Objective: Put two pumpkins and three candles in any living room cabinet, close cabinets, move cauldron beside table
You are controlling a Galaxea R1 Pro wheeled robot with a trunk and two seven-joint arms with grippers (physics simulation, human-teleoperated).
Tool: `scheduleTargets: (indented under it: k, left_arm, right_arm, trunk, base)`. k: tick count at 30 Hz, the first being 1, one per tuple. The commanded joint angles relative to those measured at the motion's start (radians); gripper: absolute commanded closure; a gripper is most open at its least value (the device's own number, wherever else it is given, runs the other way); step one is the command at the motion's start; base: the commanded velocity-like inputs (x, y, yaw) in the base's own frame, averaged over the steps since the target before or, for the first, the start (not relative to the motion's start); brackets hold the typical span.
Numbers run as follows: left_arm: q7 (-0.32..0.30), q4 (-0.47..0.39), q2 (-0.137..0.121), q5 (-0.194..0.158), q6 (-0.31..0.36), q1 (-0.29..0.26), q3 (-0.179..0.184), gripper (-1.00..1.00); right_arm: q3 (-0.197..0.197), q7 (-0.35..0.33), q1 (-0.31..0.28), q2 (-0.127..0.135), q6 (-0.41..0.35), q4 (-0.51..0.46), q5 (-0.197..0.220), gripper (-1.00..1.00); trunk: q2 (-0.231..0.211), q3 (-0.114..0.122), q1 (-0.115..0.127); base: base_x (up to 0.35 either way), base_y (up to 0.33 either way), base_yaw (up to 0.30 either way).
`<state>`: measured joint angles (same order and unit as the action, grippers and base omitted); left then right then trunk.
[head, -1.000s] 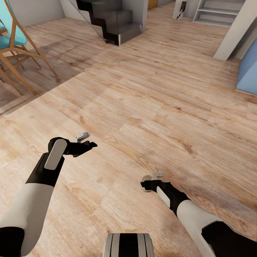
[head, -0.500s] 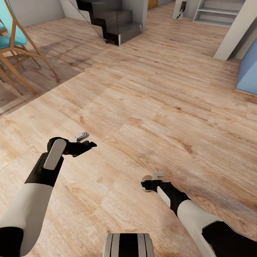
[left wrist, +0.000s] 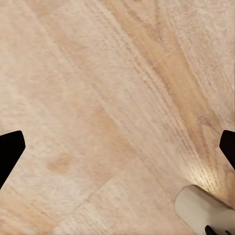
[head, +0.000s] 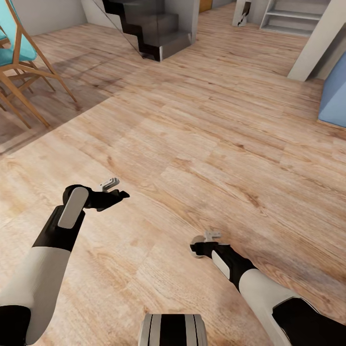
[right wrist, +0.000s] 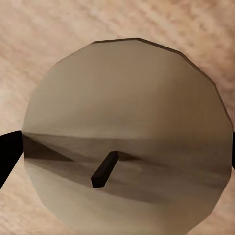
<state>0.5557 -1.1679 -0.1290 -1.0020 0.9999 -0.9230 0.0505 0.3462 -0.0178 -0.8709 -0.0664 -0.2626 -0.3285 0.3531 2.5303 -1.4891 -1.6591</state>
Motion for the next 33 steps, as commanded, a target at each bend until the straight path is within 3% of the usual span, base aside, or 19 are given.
scheduleTargets:
  k: [1,5,18,24,27,33]
  left_arm:
    - [0.01,-0.001,0.0,-0.008,0.0,0.0,0.003,-1.0]
    - [0.011,-0.001,0.0,-0.006,0.0,0.0,0.003,-1.0]
    - [0.018,0.003,0.002,-0.003,-0.002,0.0,0.011,-1.0]
    - [0.088,0.01,0.011,0.005,-0.005,0.0,0.015,-1.0]
    - [0.123,0.011,0.021,0.007,-0.007,0.0,0.018,-1.0]
    - [0.136,0.011,0.026,0.012,-0.009,0.003,0.019,-1.0]
  right_arm:
    - [0.004,0.0,0.0,0.001,-0.004,-0.002,0.003,1.0]
    - [0.004,0.001,0.0,0.001,-0.005,-0.002,0.003,1.0]
    - [0.004,0.002,0.0,0.001,-0.01,-0.005,0.003,1.0]
    - [0.004,0.004,0.0,0.001,-0.018,-0.014,0.003,1.0]
    - [0.003,0.006,0.0,0.002,-0.041,-0.061,0.003,1.0]
    - [0.001,0.01,0.013,0.028,-0.197,-0.251,0.008,1.0]
  trunk:
    - [0.0,-0.001,0.0]
    - [0.0,-0.001,0.0]
    - [-0.003,0.05,0.006]
    - [-0.004,0.073,0.009]
    - [-0.005,0.084,0.01]
    - [-0.006,0.108,0.013]
  base:
    - [0.0,0.0,0.0]
    - [0.0,0.0,0.0]
    - [0.0,0.0,0.0]
    - [0.0,0.0,0.0]
    - [0.0,0.0,0.0]
    - [0.0,0.0,0.0]
